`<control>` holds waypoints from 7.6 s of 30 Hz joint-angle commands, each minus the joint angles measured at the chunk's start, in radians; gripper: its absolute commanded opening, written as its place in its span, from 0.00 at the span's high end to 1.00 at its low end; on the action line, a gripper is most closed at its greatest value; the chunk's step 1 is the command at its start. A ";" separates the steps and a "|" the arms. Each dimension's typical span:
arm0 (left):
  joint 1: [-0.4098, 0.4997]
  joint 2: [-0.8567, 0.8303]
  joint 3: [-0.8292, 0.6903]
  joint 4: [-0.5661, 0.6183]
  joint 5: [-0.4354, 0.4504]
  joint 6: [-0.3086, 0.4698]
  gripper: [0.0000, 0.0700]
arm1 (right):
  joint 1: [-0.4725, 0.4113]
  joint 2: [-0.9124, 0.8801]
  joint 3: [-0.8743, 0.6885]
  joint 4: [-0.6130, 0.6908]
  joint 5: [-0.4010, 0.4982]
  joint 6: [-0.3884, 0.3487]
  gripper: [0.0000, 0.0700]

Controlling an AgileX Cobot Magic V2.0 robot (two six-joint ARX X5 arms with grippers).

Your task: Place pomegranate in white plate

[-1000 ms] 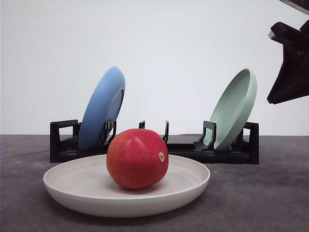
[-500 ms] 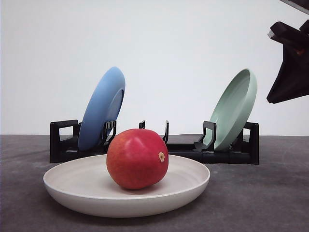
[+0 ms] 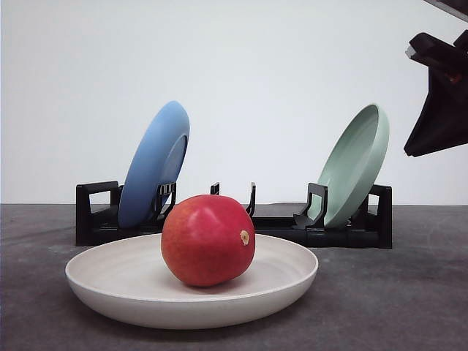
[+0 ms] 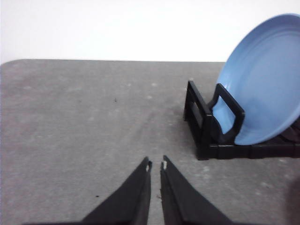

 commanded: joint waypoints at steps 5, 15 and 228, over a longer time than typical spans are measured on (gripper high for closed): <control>0.020 -0.015 -0.039 0.034 -0.007 -0.008 0.98 | 0.005 0.007 0.002 0.011 0.001 0.006 0.97; 0.022 -0.015 -0.039 0.037 -0.006 -0.008 0.98 | 0.005 0.007 0.002 0.012 0.001 0.006 0.97; 0.022 -0.015 -0.039 0.037 -0.006 -0.008 0.98 | -0.346 -0.902 -0.519 0.055 0.132 -0.172 0.97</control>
